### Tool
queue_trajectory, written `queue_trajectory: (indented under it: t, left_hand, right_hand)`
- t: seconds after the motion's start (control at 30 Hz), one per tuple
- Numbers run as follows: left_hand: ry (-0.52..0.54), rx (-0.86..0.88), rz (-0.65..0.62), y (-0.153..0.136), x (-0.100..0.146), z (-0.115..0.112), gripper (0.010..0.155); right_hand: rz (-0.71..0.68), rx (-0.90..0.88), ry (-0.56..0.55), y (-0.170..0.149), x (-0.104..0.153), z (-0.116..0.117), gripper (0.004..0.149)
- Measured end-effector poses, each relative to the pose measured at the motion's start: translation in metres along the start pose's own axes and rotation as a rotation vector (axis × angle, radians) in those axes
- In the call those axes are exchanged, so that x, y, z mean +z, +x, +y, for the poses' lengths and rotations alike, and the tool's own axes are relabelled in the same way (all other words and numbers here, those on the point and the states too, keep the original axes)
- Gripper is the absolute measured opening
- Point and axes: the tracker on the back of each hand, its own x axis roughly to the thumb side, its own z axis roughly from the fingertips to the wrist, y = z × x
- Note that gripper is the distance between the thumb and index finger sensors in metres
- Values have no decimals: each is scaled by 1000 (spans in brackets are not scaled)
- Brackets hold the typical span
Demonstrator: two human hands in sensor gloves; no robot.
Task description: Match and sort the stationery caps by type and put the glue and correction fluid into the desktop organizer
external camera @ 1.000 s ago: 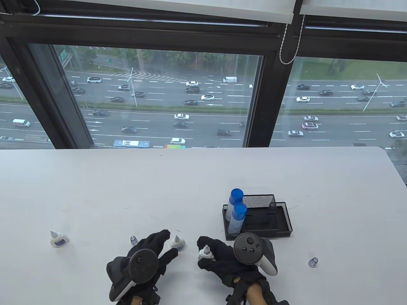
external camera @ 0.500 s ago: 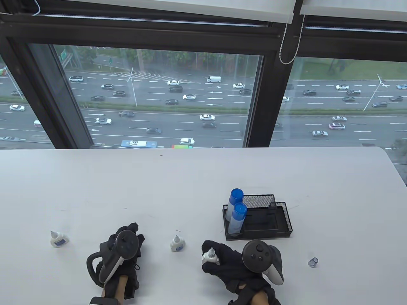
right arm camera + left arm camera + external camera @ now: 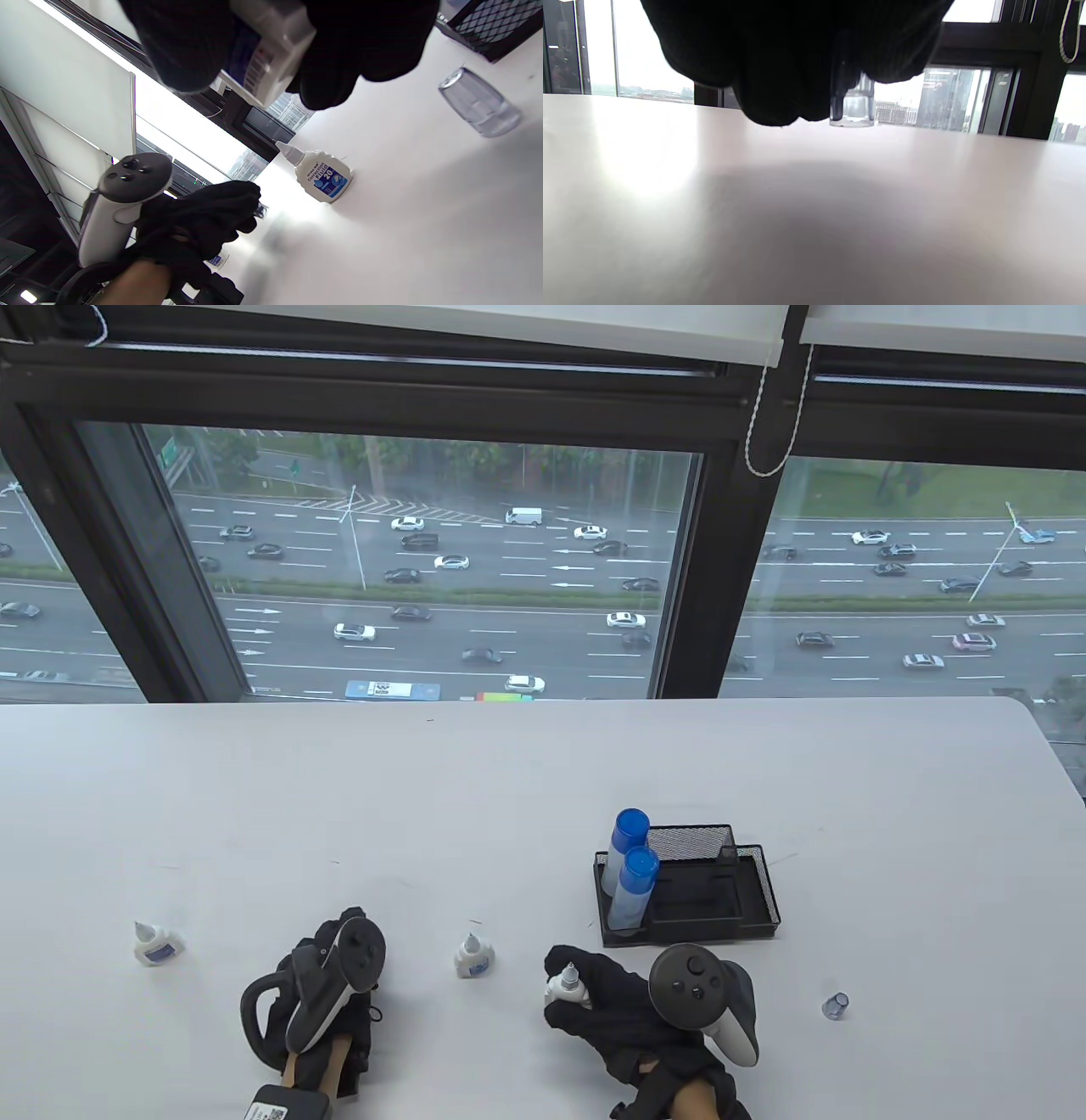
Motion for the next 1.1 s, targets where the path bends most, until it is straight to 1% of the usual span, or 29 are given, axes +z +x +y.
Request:
queue_trajectory:
  t: [0.07, 0.1, 0.17, 0.23, 0.27, 0.33, 0.47, 0.53, 0.6, 0.7, 0.77, 0.83, 1.0, 1.1]
  left_hand:
    - [42, 170, -40, 8, 8, 20, 47]
    - [52, 281, -109, 14, 14, 32, 48]
    - [45, 439, -210, 27, 28, 50, 48]
    - [44, 548, -337, 40, 42, 61, 47]
    - [41, 596, -378, 48, 50, 66, 47]
    - [44, 636, -471, 64, 60, 72, 47]
    - [36, 636, -579, 93, 73, 87, 47]
    - [66, 588, -621, 106, 76, 96, 47]
    - [85, 482, -655, 119, 78, 102, 48]
    - [107, 375, -688, 131, 81, 99, 48]
    - [102, 329, -710, 137, 82, 94, 49]
    - [115, 313, -725, 140, 81, 90, 48]
    - [106, 305, -743, 140, 77, 81, 47]
    - [100, 334, -737, 138, 76, 77, 46]
  right_hand:
    - [2, 0, -9, 0, 1, 0, 63]
    - [3, -2, -12, 0, 1, 0, 63]
    - [3, -3, -5, 0, 0, 0, 63]
    - [0, 0, -3, 1, 0, 0, 63]
    - [-2, 2, -3, 1, 0, 1, 63]
    - [-4, 9, 2, 1, 0, 1, 63]
    - [-6, 0, -6, 1, 1, -2, 63]
    - [-8, -6, -3, 1, 1, -3, 63]
    - [-9, -4, -4, 1, 1, -4, 63]
    - [-8, -9, -19, 1, 2, -6, 63]
    - [-7, -8, -18, 1, 2, -7, 63]
    - [2, 3, -34, 0, 2, -8, 63]
    - [5, 24, -44, 1, 2, -9, 63]
    - [8, 39, -57, 1, 2, -8, 63]
